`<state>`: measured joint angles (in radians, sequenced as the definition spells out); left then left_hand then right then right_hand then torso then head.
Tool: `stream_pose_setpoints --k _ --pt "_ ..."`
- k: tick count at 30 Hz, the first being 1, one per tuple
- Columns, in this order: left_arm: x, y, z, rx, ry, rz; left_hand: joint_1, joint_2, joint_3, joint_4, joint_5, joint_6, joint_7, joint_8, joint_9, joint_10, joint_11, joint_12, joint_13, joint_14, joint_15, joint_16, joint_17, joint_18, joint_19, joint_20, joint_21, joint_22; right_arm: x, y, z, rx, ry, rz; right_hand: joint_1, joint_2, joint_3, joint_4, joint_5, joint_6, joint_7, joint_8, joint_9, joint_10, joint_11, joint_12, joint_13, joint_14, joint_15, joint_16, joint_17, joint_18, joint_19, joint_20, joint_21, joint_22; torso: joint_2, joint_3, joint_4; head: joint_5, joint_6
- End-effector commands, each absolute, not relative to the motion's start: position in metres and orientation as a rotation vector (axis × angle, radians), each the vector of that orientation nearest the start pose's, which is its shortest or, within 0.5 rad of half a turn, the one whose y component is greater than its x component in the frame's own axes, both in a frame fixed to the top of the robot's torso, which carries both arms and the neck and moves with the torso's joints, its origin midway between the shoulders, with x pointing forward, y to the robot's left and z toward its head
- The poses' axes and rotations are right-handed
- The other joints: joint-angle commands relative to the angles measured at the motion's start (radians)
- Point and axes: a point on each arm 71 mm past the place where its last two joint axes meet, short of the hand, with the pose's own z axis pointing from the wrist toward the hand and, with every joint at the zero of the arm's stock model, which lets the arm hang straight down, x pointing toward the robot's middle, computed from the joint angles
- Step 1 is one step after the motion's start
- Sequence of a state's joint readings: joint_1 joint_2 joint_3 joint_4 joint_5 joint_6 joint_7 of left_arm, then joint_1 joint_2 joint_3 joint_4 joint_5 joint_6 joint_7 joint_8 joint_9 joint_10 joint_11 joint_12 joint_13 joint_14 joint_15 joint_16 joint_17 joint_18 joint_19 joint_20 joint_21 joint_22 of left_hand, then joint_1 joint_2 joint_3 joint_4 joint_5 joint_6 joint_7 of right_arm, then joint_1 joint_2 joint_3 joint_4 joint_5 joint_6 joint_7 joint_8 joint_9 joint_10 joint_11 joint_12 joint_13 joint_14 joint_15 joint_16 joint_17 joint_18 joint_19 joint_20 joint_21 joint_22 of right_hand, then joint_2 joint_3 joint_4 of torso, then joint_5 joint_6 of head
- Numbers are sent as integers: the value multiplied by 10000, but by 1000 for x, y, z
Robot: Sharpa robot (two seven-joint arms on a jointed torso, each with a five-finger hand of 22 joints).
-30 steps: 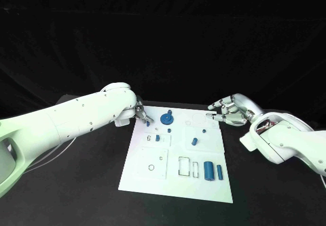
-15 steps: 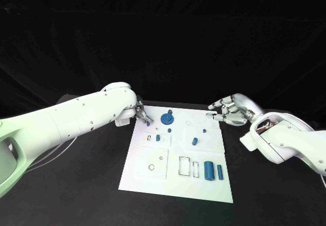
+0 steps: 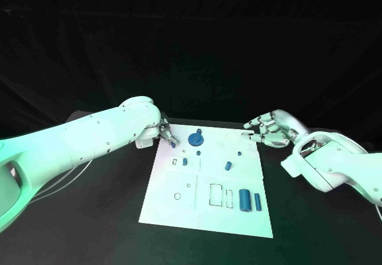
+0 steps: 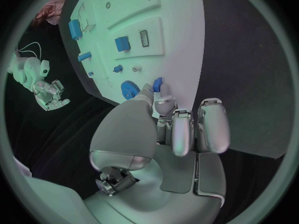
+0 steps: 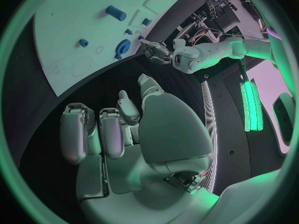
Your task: Assemble the parts on the task board
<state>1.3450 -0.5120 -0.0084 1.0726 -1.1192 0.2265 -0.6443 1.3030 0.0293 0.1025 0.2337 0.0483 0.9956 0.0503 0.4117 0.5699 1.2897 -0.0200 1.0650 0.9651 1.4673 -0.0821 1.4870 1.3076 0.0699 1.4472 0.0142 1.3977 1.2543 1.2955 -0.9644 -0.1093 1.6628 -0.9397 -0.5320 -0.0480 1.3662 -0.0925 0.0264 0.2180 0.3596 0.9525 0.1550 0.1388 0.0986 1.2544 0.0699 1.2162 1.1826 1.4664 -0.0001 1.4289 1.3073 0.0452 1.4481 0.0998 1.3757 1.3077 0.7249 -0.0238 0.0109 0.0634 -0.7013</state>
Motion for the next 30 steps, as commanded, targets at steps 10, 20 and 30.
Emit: stream_pose_setpoints --k 10,20,30 --pt "575 185 -167 -2599 22504 -2028 1260 140 1495 -748 55 -71 4 -256 -215 -147 -37 -240 -187 738 -28 -59 1643 -37 -40 -8 17 -21 470 -231 -150 3499 15782 8618 -6 52 -33 26 9 34 -39 60 11 -8 -33 -13 24 493 -82 -37 349 82 -73 0 -75 1204 -2 4 -3 24 14" --pt "570 189 -164 -3644 22210 -3039 32 -1224 5252 -1516 39 79 70 37 -50 204 -20 -232 -230 746 15 -49 1663 -38 -24 23 23 30 470 -232 -150 3524 15783 8580 -4 54 -37 28 17 35 -39 63 11 -6 -34 -11 25 495 -82 -35 353 83 -74 0 -78 1203 -48 23 39 53 36" --pt "552 194 -157 -4291 21701 -3841 -599 -1642 6245 -1961 38 216 -34 316 138 388 -104 -163 -176 754 -51 -37 1680 -73 60 -23 116 208 470 -233 -151 3566 15786 8545 -6 54 -41 30 20 35 -40 65 11 -5 -34 -10 25 494 -82 -39 348 81 -68 0 -71 1208 -134 69 88 103 -45"
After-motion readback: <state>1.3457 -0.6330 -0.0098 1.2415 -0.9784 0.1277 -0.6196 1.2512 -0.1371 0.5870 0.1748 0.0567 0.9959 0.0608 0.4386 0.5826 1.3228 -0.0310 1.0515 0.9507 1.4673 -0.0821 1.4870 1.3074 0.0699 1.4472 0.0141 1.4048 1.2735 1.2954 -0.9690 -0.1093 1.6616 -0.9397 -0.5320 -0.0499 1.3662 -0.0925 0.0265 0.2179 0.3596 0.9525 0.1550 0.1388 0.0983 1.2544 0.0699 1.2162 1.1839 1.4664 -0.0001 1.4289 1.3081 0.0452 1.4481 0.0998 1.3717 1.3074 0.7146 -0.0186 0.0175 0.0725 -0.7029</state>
